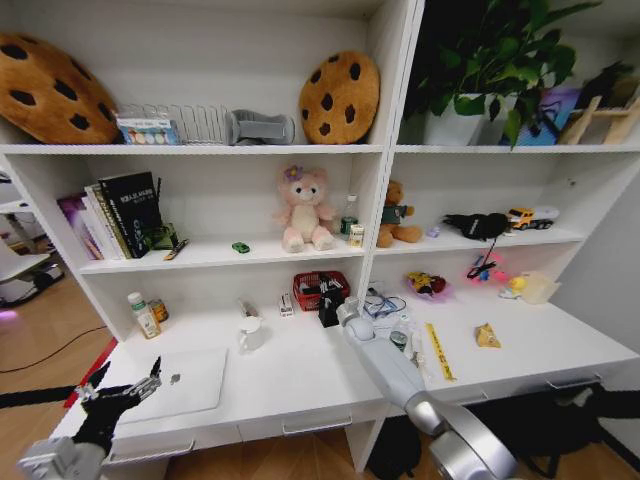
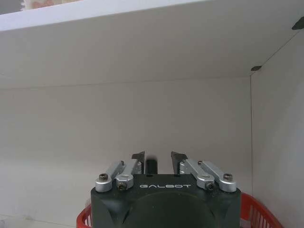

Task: Organize the objects on the table.

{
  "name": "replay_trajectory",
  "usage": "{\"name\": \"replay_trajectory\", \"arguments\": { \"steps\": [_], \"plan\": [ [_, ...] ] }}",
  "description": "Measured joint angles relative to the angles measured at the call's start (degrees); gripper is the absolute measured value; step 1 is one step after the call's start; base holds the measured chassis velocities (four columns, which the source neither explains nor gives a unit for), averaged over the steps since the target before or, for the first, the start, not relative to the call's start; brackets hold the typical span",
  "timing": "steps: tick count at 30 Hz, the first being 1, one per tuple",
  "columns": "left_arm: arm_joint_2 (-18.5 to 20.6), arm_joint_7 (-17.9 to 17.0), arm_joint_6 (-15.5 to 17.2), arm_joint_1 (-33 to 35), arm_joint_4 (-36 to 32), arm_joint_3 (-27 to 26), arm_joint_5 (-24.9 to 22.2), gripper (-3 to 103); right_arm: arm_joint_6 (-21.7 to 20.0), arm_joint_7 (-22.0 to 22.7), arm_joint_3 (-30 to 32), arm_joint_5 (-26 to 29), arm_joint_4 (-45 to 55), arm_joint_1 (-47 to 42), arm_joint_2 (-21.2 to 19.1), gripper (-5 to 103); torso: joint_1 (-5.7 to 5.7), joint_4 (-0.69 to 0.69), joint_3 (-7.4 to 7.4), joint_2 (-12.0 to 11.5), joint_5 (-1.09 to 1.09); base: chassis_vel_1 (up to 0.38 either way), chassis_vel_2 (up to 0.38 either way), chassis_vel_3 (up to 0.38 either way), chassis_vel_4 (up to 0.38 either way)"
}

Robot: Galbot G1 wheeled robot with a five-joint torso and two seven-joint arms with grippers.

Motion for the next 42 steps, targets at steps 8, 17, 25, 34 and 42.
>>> {"name": "replay_trajectory", "arguments": {
  "steps": [8,17,25,34,42],
  "plan": [
    [0.0,0.0,0.0,0.0,0.0,0.0,0.0,100,-0.6,-0.3,0.2,0.4,0.6,0.1,-0.2,54,0.00,0.00,0.00,0.0,0.00,0.000,0.000,0.000,0.000],
    [0.0,0.0,0.0,0.0,0.0,0.0,0.0,100,-3.5,0.5,-2.3,3.5,10.8,-3.2,-3.9,87,0.00,-0.01,0.00,0.0,0.00,0.000,0.000,0.000,0.000],
    [0.0,0.0,0.0,0.0,0.0,0.0,0.0,100,-14.2,6.5,-1.9,5.8,25.9,-10.5,-8.8,100,0.00,0.00,0.00,0.0,0.02,0.000,0.000,0.000,0.000],
    [0.0,0.0,0.0,0.0,0.0,0.0,0.0,100,-23.6,14.3,7.3,10.6,51.7,-30.4,-23.1,100,0.00,-0.03,-0.01,0.0,0.00,0.000,0.000,0.000,0.000],
    [0.0,0.0,0.0,0.0,0.0,0.0,0.0,100,-22.3,13.1,23.5,7.4,66.6,-51.2,-26.6,100,-0.01,0.00,-0.01,0.0,-0.02,0.000,0.000,0.000,0.000]
  ]
}}
